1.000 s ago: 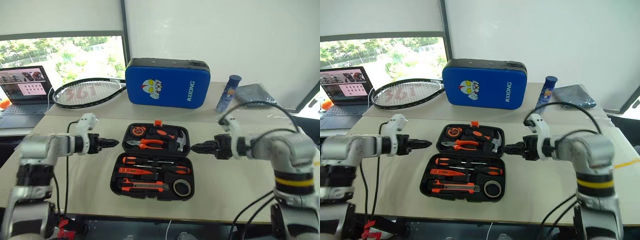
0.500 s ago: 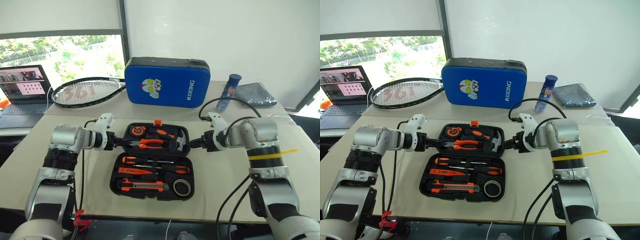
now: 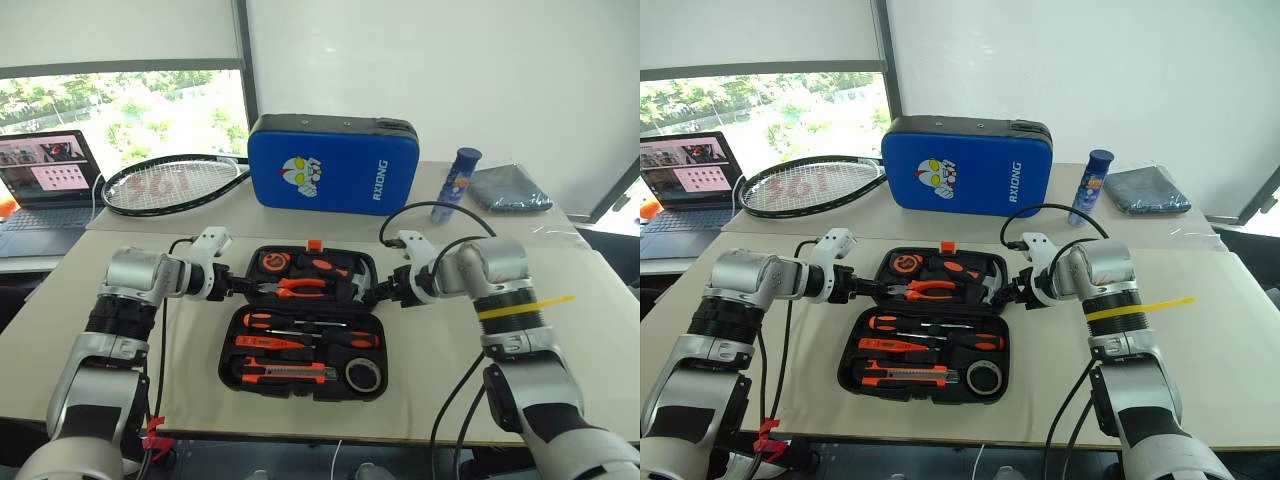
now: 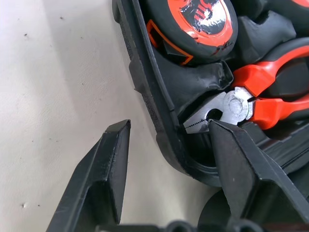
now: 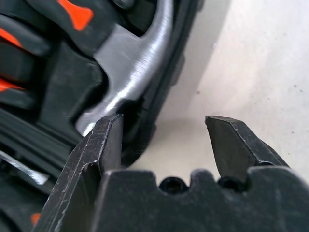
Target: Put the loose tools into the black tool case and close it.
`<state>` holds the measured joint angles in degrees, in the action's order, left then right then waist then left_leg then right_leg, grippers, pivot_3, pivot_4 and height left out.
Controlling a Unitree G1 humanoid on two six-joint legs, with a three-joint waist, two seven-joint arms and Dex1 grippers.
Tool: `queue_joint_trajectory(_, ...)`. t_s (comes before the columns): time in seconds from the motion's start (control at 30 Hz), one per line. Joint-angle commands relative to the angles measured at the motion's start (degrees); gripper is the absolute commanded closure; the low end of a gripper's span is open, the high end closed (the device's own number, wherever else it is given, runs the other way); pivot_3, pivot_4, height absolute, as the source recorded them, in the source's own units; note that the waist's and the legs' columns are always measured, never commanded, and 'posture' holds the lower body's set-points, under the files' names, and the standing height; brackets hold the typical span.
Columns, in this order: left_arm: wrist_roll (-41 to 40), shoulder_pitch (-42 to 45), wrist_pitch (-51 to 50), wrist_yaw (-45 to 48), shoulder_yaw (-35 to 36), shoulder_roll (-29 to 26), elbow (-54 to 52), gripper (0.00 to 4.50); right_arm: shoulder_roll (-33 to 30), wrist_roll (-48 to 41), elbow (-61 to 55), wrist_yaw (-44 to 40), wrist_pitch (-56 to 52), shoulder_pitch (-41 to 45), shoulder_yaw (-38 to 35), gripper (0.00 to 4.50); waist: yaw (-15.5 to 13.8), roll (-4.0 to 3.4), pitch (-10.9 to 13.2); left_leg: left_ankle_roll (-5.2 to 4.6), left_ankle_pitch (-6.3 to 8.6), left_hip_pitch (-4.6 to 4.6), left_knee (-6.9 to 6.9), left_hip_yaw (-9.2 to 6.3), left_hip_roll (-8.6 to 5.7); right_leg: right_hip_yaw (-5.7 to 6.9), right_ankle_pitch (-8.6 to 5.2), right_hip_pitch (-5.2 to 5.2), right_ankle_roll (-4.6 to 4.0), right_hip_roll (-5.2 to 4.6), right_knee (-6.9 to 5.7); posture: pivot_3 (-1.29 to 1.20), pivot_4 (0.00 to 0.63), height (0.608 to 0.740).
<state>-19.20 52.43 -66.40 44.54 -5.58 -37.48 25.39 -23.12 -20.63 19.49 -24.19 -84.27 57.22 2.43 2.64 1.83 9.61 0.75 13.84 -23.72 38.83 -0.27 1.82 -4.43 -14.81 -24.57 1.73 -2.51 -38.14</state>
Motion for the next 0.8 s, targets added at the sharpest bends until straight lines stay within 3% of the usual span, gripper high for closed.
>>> queue_joint_trajectory(0.03,1.4,0.2,-0.5,-0.4,-0.4,-1.5,-0.8,3.74,-0.9,0.5,-1.0,-0.4,0.2,0.6,0.9,2.79,0.0,0.00,0.0,0.00,0.00,0.02,0.00,0.00,0.00,0.00,0.00,0.03,0.00,0.00,0.00,0.00,0.150,0.740)
queue_joint_trajectory(0.07,1.4,0.0,-0.7,-0.5,-0.2,-1.5,-1.1,4.17,-0.9,0.5,-1.2,-0.4,0.1,0.4,1.0,3.16,0.0,0.00,0.0,0.00,0.00,0.06,0.01,-0.02,0.00,0.01,0.00,0.08,0.00,0.00,0.01,0.00,0.150,0.740)
queue_joint_trajectory(0.1,1.4,-0.1,-0.8,-0.6,-0.2,-1.5,-1.4,4.35,-0.9,0.5,-1.3,-0.4,0.1,0.3,1.1,3.33,0.0,0.00,0.0,0.00,0.00,0.09,0.01,-0.02,0.00,0.02,0.00,0.11,0.00,0.00,0.01,0.00,0.150,0.740)
queue_joint_trajectory(0.13,1.4,-0.2,-0.8,-0.7,-0.2,-1.5,-1.5,4.50,-0.8,0.6,-1.2,-0.4,0.2,0.2,1.2,3.77,0.0,0.00,0.0,0.00,0.00,0.13,0.01,-0.02,0.00,0.01,0.00,0.15,0.00,0.00,0.02,0.00,0.150,0.740)
queue_joint_trajectory(0.2,1.3,-0.7,-1.0,-0.8,-0.1,-1.4,-1.8,4.50,-0.6,0.8,-1.2,-0.1,0.5,0.0,1.4,4.38,0.0,0.00,0.0,0.00,0.00,0.20,0.01,-0.04,0.00,0.04,0.00,0.22,0.00,0.01,0.02,0.00,0.150,0.740)
queue_joint_trajectory(0.47,0.7,-2.4,-0.8,-2.4,2.5,-0.6,-1.5,4.50,0.0,0.9,-2.2,0.4,2.8,-1.0,0.4,4.44,0.2,-0.01,0.0,0.00,0.00,0.31,-0.01,-0.03,0.01,0.02,0.00,0.28,0.00,0.01,0.01,0.00,0.150,0.740)
queue_joint_trajectory(0.7,-8.3,-11.3,9.0,2.9,15.0,1.9,-11.9,4.50,-3.5,-1.5,-20.7,-10.6,25.1,-12.8,0.6,4.44,0.1,-0.01,0.0,0.03,-0.01,0.23,0.02,-0.03,0.02,0.01,0.01,0.22,0.00,0.00,0.01,0.00,0.150,0.740)
queue_joint_trajectory(0.8,-10.5,-18.3,19.0,7.4,18.5,3.0,-17.7,4.50,-4.7,-0.8,-25.6,-13.8,37.2,-19.5,-0.8,4.44,-0.1,-0.01,0.0,0.03,-0.01,0.06,-0.02,-0.08,0.03,0.06,0.01,0.12,0.00,-0.02,0.05,0.00,0.150,0.740)
